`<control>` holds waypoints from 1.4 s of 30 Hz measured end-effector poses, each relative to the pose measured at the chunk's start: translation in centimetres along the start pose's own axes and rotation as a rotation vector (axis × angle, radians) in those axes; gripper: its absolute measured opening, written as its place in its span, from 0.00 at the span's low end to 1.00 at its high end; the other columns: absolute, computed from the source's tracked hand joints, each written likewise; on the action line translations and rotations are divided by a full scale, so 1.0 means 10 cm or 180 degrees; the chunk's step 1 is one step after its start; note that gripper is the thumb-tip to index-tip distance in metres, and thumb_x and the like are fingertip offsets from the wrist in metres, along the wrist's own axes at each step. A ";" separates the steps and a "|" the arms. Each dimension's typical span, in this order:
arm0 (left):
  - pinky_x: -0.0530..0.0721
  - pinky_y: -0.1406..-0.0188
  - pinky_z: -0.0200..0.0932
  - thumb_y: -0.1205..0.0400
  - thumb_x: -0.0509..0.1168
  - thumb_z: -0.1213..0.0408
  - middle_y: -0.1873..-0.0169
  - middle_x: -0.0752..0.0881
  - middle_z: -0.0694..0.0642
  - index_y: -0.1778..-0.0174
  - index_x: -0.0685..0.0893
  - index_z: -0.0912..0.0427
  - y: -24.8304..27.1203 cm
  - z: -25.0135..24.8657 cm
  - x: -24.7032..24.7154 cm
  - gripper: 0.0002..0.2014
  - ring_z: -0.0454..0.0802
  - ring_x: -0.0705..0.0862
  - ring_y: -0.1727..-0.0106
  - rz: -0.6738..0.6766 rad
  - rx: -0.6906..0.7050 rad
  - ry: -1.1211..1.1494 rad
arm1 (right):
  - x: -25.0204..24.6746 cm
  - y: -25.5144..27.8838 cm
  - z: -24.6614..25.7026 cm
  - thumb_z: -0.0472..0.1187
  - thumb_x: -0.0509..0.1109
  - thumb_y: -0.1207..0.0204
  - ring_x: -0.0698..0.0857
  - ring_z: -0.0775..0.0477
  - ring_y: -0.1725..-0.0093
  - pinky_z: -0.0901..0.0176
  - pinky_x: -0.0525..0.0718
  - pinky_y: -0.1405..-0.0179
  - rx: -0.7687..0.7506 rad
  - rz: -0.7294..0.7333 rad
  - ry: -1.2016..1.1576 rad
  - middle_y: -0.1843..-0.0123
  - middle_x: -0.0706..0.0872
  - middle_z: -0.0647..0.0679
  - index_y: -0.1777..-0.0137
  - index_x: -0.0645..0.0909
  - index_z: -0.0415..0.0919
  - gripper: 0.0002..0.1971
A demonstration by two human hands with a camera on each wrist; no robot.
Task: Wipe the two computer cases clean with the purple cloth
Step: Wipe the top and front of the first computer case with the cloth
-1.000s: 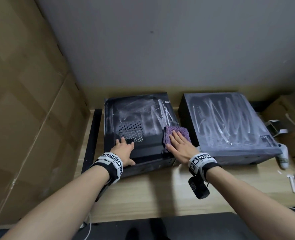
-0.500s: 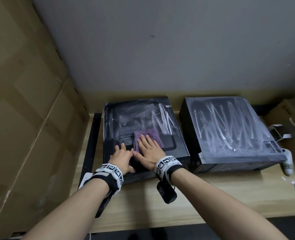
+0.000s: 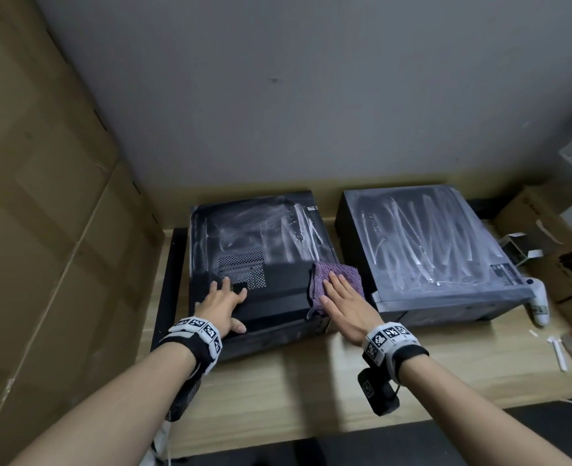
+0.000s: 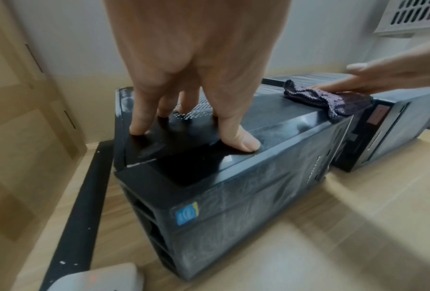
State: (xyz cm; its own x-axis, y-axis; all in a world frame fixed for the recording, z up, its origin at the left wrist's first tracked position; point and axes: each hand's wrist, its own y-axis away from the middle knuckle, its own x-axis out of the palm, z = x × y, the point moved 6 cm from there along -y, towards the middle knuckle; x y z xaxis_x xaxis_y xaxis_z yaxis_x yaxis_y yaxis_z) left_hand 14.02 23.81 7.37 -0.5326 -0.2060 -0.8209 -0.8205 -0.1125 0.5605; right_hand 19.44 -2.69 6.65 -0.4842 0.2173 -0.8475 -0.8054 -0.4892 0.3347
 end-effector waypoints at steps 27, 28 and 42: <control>0.58 0.26 0.80 0.34 0.82 0.54 0.18 0.27 0.48 0.16 0.39 0.39 -0.43 -0.32 -0.23 0.63 0.57 0.28 0.17 0.0670 0.0601 -0.0389 | -0.72 -1.75 0.04 0.56 0.41 0.10 0.39 0.49 0.13 0.53 0.39 0.15 -0.0173 0.0712 0.0166 0.11 0.39 0.45 0.13 0.46 0.39 0.32; 0.60 0.26 0.79 0.35 0.82 0.54 0.18 0.28 0.48 0.16 0.39 0.38 -0.44 -0.32 -0.24 0.63 0.57 0.29 0.17 0.0653 0.0588 -0.0394 | -0.74 -1.84 0.03 0.56 0.41 0.11 0.39 0.49 0.13 0.53 0.39 0.15 -0.0190 0.0706 0.0178 0.11 0.39 0.45 0.13 0.46 0.39 0.32; 0.57 0.27 0.82 0.37 0.84 0.59 0.18 0.28 0.46 0.16 0.43 0.37 -0.47 -0.34 -0.21 0.64 0.55 0.28 0.17 0.0646 0.0434 -0.0187 | -0.88 -2.34 -0.06 0.53 0.44 0.10 0.40 0.48 0.13 0.55 0.39 0.15 -0.0459 0.0491 0.0379 0.11 0.40 0.44 0.13 0.47 0.39 0.30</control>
State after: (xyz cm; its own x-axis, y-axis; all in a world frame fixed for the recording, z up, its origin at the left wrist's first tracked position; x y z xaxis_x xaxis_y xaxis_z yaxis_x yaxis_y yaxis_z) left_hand 19.67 21.51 6.86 -0.6972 -0.1538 -0.7002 -0.7138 0.0583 0.6979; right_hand 42.73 6.36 6.01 -0.5471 0.0337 -0.8364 -0.6638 -0.6262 0.4090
